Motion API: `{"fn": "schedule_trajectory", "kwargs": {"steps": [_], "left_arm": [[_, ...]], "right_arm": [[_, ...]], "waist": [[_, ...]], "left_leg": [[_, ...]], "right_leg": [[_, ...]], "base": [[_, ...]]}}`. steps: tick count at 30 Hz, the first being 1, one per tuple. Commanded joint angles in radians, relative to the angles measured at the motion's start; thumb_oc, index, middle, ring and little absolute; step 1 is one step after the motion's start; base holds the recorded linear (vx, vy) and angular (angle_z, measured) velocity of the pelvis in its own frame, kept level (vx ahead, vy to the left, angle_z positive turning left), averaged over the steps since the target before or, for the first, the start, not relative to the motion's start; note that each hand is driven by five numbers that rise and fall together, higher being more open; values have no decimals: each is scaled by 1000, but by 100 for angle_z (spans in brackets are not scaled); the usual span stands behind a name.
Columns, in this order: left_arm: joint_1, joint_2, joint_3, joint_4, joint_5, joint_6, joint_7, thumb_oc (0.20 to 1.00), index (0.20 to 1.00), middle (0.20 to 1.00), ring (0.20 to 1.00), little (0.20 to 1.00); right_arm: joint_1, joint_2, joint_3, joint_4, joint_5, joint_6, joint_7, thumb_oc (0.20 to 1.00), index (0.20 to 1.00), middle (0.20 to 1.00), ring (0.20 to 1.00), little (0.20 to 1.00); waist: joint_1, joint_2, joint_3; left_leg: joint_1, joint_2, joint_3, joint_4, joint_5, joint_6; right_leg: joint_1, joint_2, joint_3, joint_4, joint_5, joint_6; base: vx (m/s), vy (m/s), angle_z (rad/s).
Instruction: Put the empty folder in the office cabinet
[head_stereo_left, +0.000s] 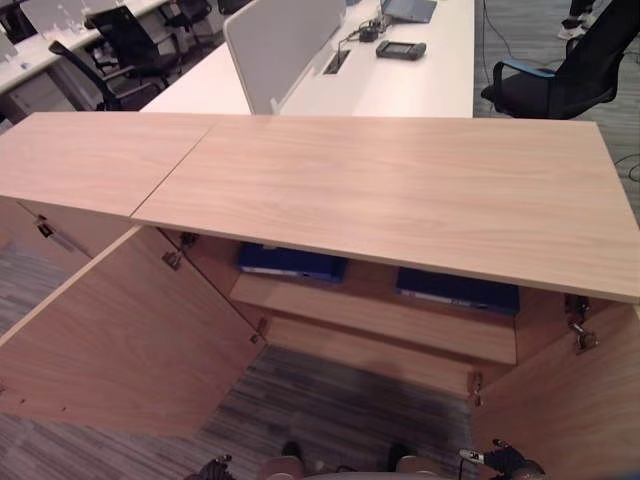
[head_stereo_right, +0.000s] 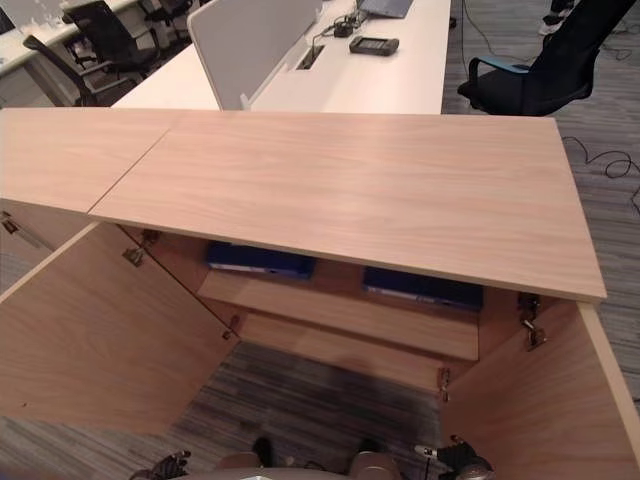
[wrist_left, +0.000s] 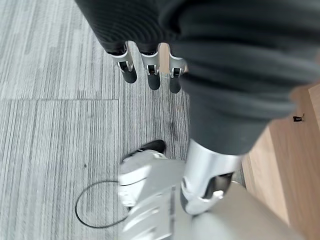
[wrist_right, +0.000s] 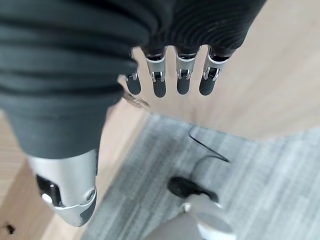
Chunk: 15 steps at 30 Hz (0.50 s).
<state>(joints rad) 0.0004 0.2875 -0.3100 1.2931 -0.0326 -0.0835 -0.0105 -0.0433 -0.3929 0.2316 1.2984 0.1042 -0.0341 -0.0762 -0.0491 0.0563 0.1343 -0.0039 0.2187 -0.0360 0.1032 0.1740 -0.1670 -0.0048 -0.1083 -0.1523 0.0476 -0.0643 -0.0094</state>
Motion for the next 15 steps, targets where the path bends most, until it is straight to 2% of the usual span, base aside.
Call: {"fn": "schedule_trajectory", "kwargs": {"steps": [1,2,3,4,5,9,10,15], "left_arm": [[-18,-73,-32,-57,0,-34,-21,1000,1000,1000,1000,1000],[-22,-72,-37,-58,15,-33,-21,1000,1000,1000,1000,1000],[-22,-72,-37,-58,15,-33,-21,1000,1000,1000,1000,1000],[-29,-69,-47,-59,36,-34,-23,1000,1000,1000,1000,1000],[-31,-69,-49,-62,47,-33,-27,1000,1000,1000,1000,1000],[-33,-64,-53,-61,60,-33,-28,1000,1000,1000,1000,1000],[-62,-127,-100,-104,73,-24,-1,1000,1000,1000,1000,1000],[-60,-163,-139,-124,72,-20,4,1000,1000,1000,1000,1000]], "right_arm": [[-34,3,-10,36,-33,-8,8,1000,1000,1000,1000,1000],[-32,2,-14,38,-36,-5,10,1000,1000,1000,1000,1000],[-32,2,-15,38,-36,-5,10,1000,1000,1000,1000,1000],[-28,3,-25,41,-34,-3,12,1000,1000,1000,1000,1000],[-22,4,-31,42,-33,-1,14,1000,1000,1000,1000,1000],[-30,14,-36,39,-38,4,14,1000,1000,1000,1000,1000],[-49,33,-38,43,-25,11,7,1000,1000,1000,1000,1000],[-78,81,-41,21,12,14,-4,1000,1000,1000,1000,1000]], "waist": [[-5,15,-36],[-14,19,-38],[-13,19,-37],[-23,23,-46],[-24,25,-50],[-25,16,-58],[-13,2,-55],[9,-40,-38]], "left_leg": [[18,30,6,-63,-57,3],[30,40,45,-87,-54,-7],[34,41,47,-90,-53,-7],[52,46,110,-134,-63,-16],[66,39,132,-158,-77,-17],[72,5,146,-176,-115,-8],[65,-21,142,-170,-136,11],[45,-75,136,-137,-185,53]], "right_leg": [[35,-42,41,-20,-2,153],[37,-49,32,-26,3,158],[38,-48,34,-26,3,158],[42,-60,18,-40,15,172],[49,-72,9,-53,30,185],[44,-107,10,-70,70,214],[40,-136,8,-71,89,227],[29,-199,11,-40,110,254]], "base": [[-23,156,5],[-23,115,5],[-10,174,11],[2,181,22],[-1,239,25],[-3,170,1],[-16,189,-11],[-7,201,1]]}}
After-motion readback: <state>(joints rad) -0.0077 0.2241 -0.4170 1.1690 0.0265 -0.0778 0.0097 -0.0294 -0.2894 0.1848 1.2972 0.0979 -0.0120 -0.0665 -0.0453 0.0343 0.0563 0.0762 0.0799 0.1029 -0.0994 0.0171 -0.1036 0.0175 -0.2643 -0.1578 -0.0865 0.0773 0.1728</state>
